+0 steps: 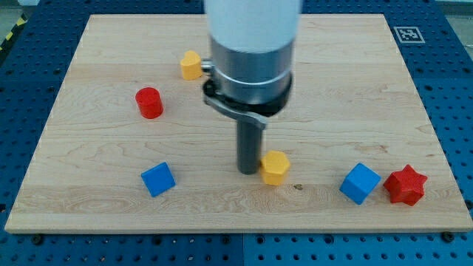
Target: Move the blue triangle below green circle
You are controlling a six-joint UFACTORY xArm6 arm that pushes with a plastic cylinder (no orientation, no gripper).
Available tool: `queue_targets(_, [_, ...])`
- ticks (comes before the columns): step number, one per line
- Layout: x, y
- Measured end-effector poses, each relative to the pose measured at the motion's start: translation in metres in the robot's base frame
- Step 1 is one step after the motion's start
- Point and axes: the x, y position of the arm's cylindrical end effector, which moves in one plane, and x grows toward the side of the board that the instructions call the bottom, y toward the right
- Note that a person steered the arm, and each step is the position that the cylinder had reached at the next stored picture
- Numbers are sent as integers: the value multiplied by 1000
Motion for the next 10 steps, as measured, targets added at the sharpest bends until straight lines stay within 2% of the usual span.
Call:
queue_targets(2, [40, 106])
queue_targets(3, [45, 76])
queue_targets(6, [49, -157])
queue_targets(7, [48, -214])
queue_targets(8, [48, -216])
queue_targets(10, [22, -165])
